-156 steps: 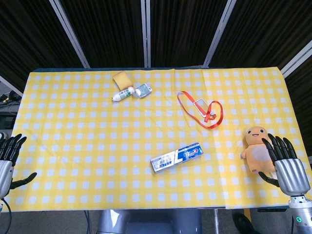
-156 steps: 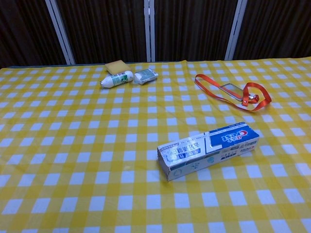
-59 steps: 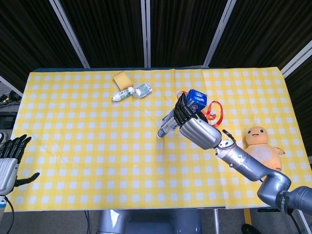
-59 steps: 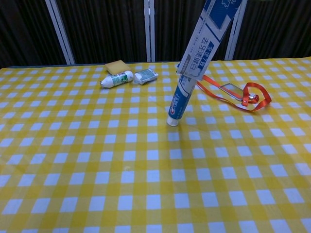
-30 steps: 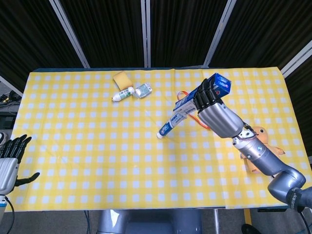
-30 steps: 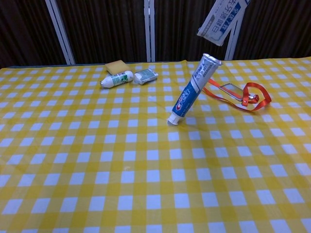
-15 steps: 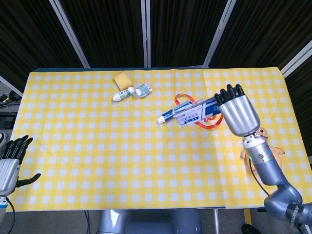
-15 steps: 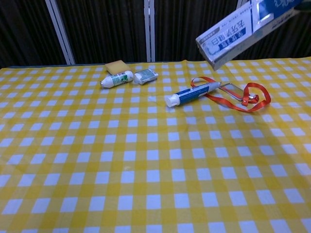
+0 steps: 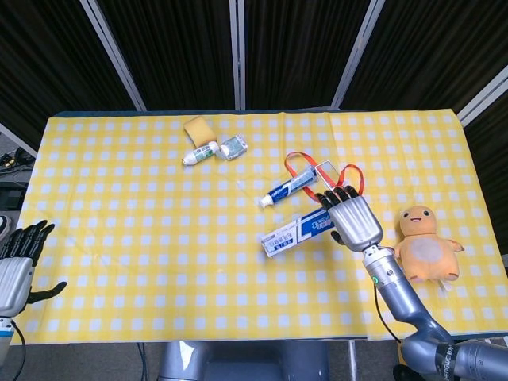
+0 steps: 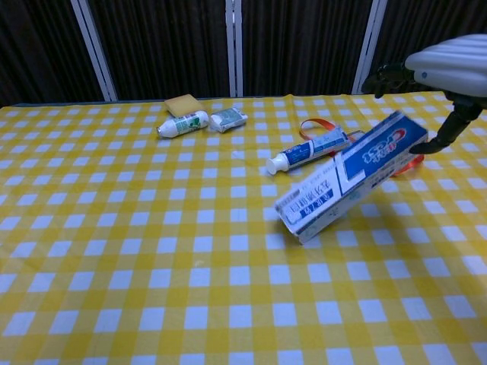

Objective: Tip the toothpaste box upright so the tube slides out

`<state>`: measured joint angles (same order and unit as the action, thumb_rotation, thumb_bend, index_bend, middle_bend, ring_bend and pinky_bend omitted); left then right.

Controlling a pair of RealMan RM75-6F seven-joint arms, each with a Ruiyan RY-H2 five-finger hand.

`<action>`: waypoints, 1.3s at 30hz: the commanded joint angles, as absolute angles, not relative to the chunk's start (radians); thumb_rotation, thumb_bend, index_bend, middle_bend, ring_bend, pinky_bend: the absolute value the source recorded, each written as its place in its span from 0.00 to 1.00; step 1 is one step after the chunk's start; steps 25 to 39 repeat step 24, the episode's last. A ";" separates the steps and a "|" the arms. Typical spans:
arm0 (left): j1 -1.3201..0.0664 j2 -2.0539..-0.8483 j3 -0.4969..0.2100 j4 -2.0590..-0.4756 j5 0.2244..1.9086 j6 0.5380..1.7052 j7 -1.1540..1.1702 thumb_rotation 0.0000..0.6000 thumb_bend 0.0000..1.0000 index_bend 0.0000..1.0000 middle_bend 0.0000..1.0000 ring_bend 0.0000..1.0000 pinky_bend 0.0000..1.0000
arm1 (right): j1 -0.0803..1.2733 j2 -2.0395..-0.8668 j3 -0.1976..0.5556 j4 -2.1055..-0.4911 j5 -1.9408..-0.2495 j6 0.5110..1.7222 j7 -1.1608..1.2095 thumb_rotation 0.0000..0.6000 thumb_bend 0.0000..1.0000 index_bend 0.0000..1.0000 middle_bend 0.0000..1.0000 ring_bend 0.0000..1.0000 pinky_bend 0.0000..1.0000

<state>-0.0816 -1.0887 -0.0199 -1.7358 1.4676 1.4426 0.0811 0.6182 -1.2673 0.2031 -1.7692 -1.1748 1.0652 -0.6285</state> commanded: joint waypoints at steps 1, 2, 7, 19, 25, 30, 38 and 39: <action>-0.082 -1.088 -0.022 -1.734 1.464 1.441 0.078 1.00 0.00 0.00 0.00 0.00 0.00 | 0.634 -1.274 0.202 -1.808 -1.076 1.000 -0.577 1.00 0.02 0.07 0.06 0.07 0.08; -0.082 -1.087 -0.022 -1.733 1.463 1.440 0.076 1.00 0.00 0.00 0.00 0.00 0.00 | 0.635 -1.269 0.203 -1.816 -1.071 1.001 -0.573 1.00 0.02 0.07 0.06 0.06 0.08; -0.081 -1.083 -0.022 -1.732 1.464 1.443 0.066 1.00 0.00 0.00 0.00 0.00 0.00 | 0.607 -1.232 0.196 -1.849 -1.113 1.046 -0.531 1.00 0.02 0.13 0.08 0.06 0.05; -0.069 -1.086 -0.011 -1.734 1.527 1.491 0.056 1.00 0.00 0.00 0.00 0.00 0.00 | 0.299 -1.143 0.013 -1.633 -1.633 1.519 -0.207 1.00 0.01 0.15 0.07 0.00 0.00; -0.060 -1.098 -0.005 -1.726 1.557 1.517 0.058 1.00 0.00 0.00 0.00 0.00 0.00 | 0.208 -1.162 -0.014 -1.536 -1.636 1.614 -0.157 1.00 0.00 0.12 0.04 0.00 0.00; -0.060 -1.098 -0.005 -1.726 1.557 1.517 0.058 1.00 0.00 0.00 0.00 0.00 0.00 | 0.208 -1.162 -0.014 -1.536 -1.636 1.614 -0.157 1.00 0.00 0.12 0.04 0.00 0.00; -0.060 -1.098 -0.005 -1.726 1.557 1.517 0.058 1.00 0.00 0.00 0.00 0.00 0.00 | 0.208 -1.162 -0.014 -1.536 -1.636 1.614 -0.157 1.00 0.00 0.12 0.04 0.00 0.00; -0.060 -1.098 -0.005 -1.726 1.557 1.517 0.058 1.00 0.00 0.00 0.00 0.00 0.00 | 0.208 -1.162 -0.014 -1.536 -1.636 1.614 -0.157 1.00 0.00 0.12 0.04 0.00 0.00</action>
